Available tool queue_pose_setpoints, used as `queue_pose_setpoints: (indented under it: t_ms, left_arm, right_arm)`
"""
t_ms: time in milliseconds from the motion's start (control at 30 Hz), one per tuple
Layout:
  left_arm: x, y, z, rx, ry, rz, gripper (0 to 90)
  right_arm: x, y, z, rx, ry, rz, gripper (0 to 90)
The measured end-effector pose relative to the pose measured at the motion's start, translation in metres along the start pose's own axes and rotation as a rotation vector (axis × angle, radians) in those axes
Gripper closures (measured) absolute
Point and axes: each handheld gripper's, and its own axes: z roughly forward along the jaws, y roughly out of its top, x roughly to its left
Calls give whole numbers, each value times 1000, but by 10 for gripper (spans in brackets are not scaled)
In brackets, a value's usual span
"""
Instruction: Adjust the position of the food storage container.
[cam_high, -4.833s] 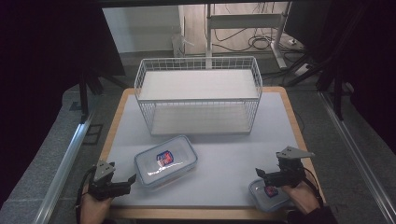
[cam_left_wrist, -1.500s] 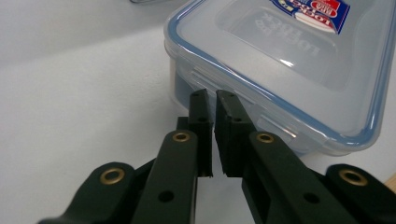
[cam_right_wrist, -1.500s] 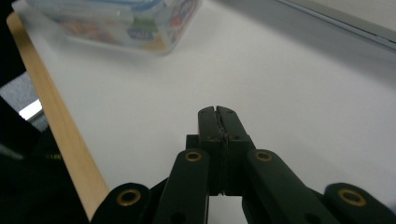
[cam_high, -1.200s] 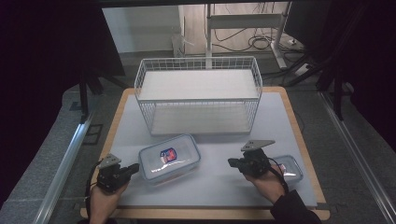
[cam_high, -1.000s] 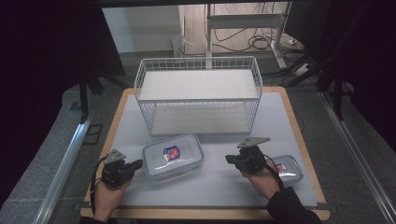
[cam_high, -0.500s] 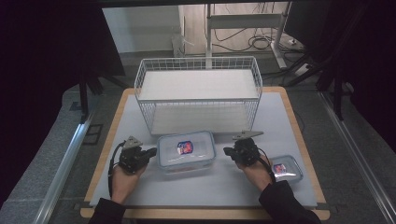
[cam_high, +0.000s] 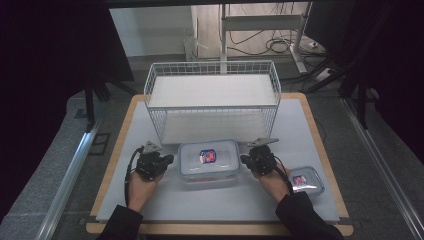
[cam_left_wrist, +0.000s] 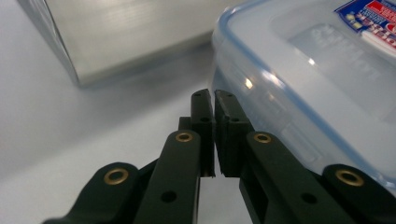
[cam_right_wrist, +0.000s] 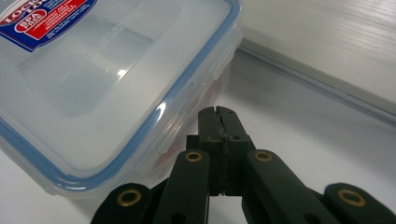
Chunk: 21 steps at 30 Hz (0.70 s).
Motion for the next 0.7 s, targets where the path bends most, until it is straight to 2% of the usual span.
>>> queue_pose_setpoints:
  t_ms: [67,133,167,200,267,333,467,700]
  left_arm:
    - [-3,1,1,3,-34,7,868]
    - [-7,2,2,7,-32,20,868]
    - [-11,2,4,22,-4,37,890]
    - [-11,0,6,36,-21,27,897]
    - [-14,-1,10,64,-19,27,898]
    - [-18,-1,10,69,8,41,899]
    - [-21,-3,9,71,-17,30,900]
    - [-29,-6,7,80,-35,47,900]
  right_arm:
    - [1,0,1,10,13,6,895]
    - [2,0,2,13,19,0,896]
    - [3,0,2,15,11,-3,896]
    - [5,1,0,33,8,-6,896]
    - [8,1,-2,48,2,-15,897]
    - [12,0,-4,61,-13,-28,897]
    - [17,-3,-9,78,-37,-51,898]
    - [24,-12,-20,96,-60,-74,898]
